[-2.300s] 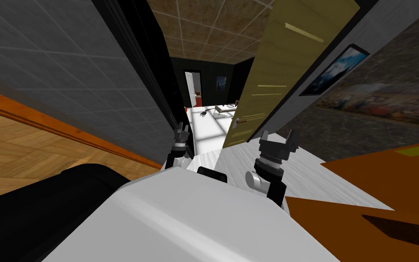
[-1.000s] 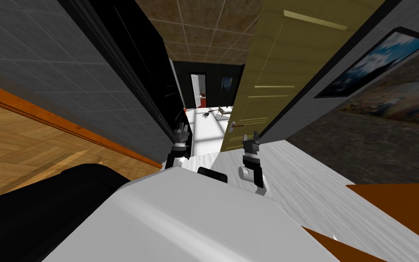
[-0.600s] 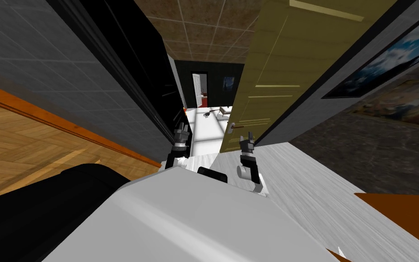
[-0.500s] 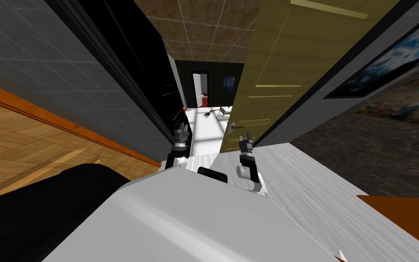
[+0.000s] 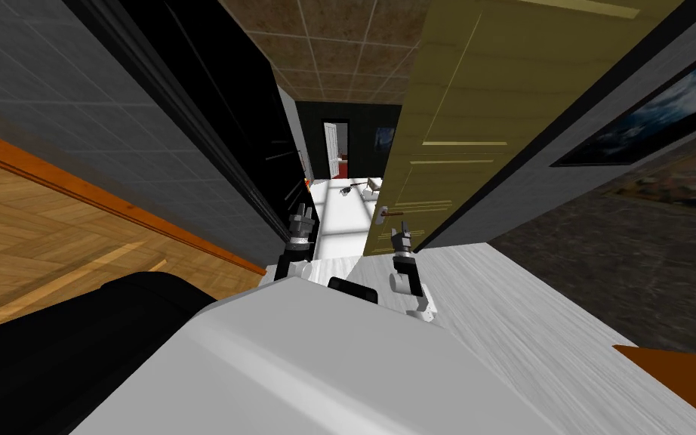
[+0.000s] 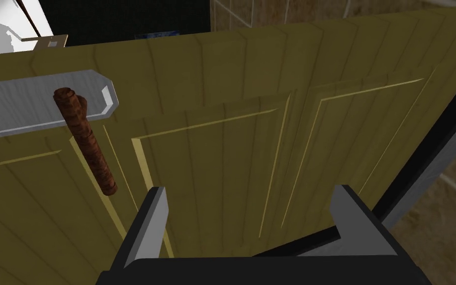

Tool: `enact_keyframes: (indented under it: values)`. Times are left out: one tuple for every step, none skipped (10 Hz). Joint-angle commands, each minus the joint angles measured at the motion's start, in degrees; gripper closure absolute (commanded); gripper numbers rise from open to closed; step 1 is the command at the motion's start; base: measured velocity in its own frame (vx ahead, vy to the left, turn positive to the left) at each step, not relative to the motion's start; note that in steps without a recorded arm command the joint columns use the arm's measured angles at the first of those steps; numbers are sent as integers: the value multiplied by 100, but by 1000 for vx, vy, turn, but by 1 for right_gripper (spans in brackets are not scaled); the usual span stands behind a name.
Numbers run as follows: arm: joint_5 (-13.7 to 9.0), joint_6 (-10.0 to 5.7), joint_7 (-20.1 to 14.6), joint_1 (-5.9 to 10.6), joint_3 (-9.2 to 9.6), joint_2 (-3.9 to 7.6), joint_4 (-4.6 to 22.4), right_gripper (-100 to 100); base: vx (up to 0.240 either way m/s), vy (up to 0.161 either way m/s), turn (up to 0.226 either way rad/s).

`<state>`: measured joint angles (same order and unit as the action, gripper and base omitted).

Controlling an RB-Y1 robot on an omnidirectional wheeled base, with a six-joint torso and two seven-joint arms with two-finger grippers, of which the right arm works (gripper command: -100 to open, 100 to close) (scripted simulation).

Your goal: Push the door open

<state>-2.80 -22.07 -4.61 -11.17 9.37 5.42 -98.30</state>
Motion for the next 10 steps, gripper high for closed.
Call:
enact_keyframes:
  values:
    - [24,87,-7,78,40,14,176,-100,54,-118,82]
    - [40,126,-8,133,65,18,297,-100,58,-108,83]
    - [55,164,-8,185,88,21,412,-100,68,-108,74]
    - [70,200,-9,237,111,23,525,-100,66,-121,60]
    - [85,237,-9,289,134,25,638,-100,63,-122,71]
    - [100,274,-10,340,157,27,751,-100,64,-116,80]
    - [114,307,-10,388,178,27,855,-100,52,-113,66]
    - [127,341,-11,435,199,27,957,-100,43,-118,62]
    - [141,374,-11,481,220,27,1060,-100,25,-97,70]
    - [154,407,-11,528,241,27,1161,-100,38,-91,61]
